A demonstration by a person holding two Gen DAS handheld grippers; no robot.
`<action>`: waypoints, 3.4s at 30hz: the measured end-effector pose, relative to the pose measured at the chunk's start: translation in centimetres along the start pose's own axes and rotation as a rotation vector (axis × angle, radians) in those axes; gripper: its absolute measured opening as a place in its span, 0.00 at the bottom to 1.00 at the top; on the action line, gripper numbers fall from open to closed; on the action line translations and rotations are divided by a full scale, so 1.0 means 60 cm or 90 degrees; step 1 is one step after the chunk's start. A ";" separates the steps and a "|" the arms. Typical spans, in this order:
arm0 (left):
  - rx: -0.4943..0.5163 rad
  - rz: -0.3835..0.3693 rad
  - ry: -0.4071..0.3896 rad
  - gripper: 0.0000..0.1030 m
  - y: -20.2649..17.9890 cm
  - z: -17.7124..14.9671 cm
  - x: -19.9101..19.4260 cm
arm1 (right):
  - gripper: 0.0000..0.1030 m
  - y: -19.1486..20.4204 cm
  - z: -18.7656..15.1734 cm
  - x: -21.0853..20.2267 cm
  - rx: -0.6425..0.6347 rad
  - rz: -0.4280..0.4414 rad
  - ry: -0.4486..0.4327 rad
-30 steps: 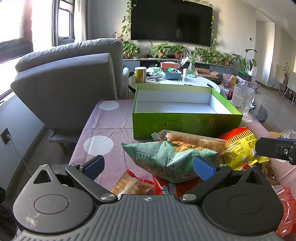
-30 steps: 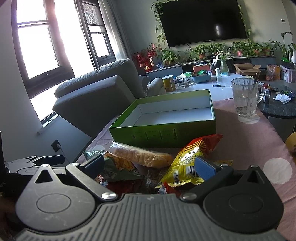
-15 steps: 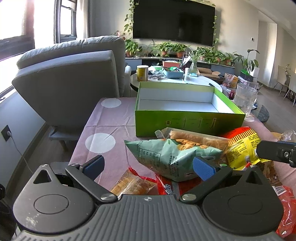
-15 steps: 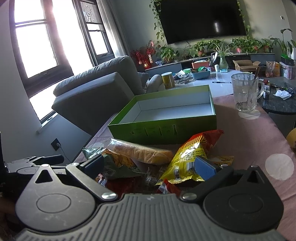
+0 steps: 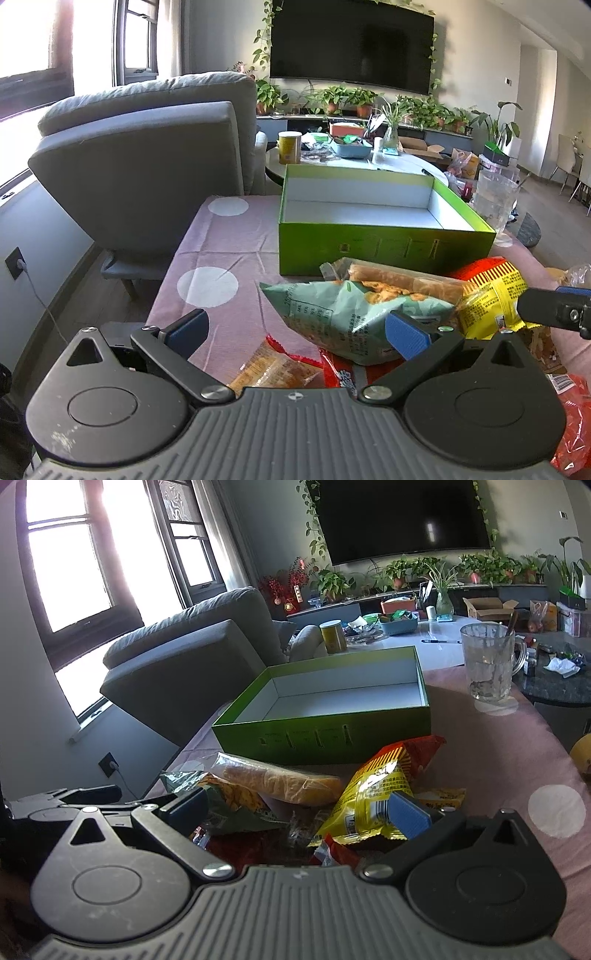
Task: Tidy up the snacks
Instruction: 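Grasp the pale green chip bag with the left gripper, then carry the pale green chip bag into the green box and release it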
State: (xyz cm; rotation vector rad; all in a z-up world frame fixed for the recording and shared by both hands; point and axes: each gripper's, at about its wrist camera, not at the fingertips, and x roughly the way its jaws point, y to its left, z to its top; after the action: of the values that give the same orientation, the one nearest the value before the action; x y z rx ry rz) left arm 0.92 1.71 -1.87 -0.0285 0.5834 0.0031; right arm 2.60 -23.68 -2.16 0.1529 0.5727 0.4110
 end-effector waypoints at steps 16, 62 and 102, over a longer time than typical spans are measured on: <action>-0.063 -0.008 -0.006 0.99 0.059 0.045 0.039 | 0.78 0.031 0.015 0.022 -0.041 0.111 0.046; -0.050 -0.209 -0.071 0.59 -0.006 0.150 0.006 | 0.78 0.010 0.110 0.048 0.038 0.131 -0.029; -0.022 -0.166 -0.010 0.66 -0.002 0.209 0.217 | 0.78 -0.043 0.146 0.223 0.159 0.118 0.051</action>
State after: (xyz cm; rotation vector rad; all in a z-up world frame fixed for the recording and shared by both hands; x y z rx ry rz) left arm 18.70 1.88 1.44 -0.1370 0.5602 -0.2398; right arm 18.53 -20.64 -2.13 0.4329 0.6915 0.5270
